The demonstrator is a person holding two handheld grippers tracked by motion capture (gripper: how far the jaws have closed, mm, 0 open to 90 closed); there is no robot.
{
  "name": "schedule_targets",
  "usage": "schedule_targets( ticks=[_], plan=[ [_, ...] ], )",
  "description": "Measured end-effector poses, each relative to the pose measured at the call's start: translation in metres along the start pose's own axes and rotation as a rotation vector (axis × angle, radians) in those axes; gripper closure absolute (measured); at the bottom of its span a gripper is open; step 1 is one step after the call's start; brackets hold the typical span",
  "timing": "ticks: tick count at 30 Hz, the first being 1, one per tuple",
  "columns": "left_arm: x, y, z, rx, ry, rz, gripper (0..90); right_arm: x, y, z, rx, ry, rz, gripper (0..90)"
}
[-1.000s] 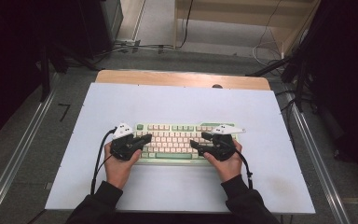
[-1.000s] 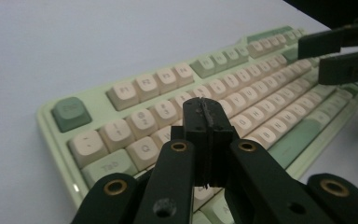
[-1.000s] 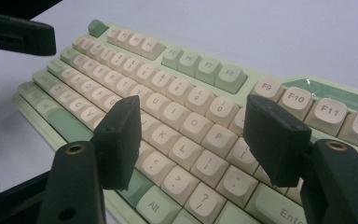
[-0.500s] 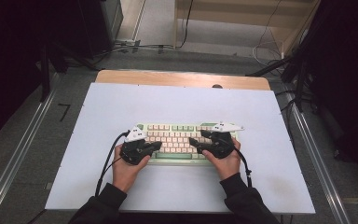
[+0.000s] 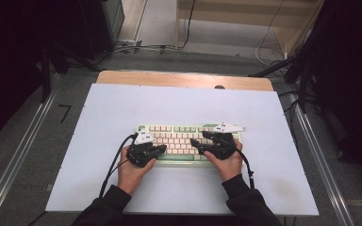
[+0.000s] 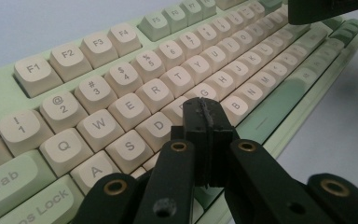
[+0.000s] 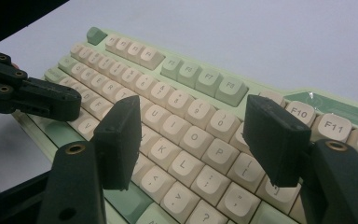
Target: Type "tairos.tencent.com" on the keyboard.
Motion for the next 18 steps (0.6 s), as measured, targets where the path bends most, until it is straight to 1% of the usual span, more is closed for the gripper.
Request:
schedule_targets(
  ticks=[3,5,7,9,10,12,13,14,15,17,18],
  plan=[
    [0.0,0.0,0.0,-0.004,0.001,0.003,90.0,0.0,0.0,0.0,0.001,0.0,0.001,35.6],
    [0.002,0.001,-0.002,-0.002,0.019,0.009,90.0,0.0,0.0,0.0,0.0,0.004,0.002,35.6],
    [0.002,0.001,-0.002,-0.007,0.017,0.004,90.0,0.0,0.001,-0.001,-0.003,0.005,0.003,35.6],
    [0.0,0.001,-0.001,-0.007,0.007,0.0,90.0,0.0,0.001,-0.001,-0.004,0.006,0.004,35.6],
    [-0.001,0.001,0.001,-0.014,-0.013,-0.011,89.8,0.0,0.001,-0.001,-0.003,0.006,0.004,35.6],
    [-0.006,0.0,0.006,-0.027,-0.059,-0.031,78.4,0.0,0.001,0.0,-0.001,0.003,0.004,35.6],
    [-0.01,0.0,0.01,-0.03,-0.089,-0.033,73.9,-0.001,0.001,0.0,0.0,0.001,0.004,35.6],
    [-0.013,0.001,0.013,-0.03,-0.118,-0.029,68.2,-0.001,0.0,0.0,-0.001,0.001,0.003,35.6],
    [-0.016,0.002,0.016,-0.036,-0.148,-0.022,60.7,-0.001,0.0,0.0,0.001,0.002,0.003,35.6],
    [-0.022,0.006,0.021,-0.046,-0.194,0.006,47.9,-0.001,0.0,0.0,-0.001,0.0,0.003,35.8],
    [-0.025,0.009,0.022,-0.054,-0.21,0.026,43.6,-0.001,0.001,0.0,-0.002,0.0,0.004,35.9]
  ],
)
Point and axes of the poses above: each handheld gripper's, and its own axes: x roughly forward along the jaws, z roughly out of its top, y roughly to its left, the point moved 8 cm from there along x, roughly forward along the jaws, and after that the axes turned 5 degrees about -z, right-handed, at the moved point
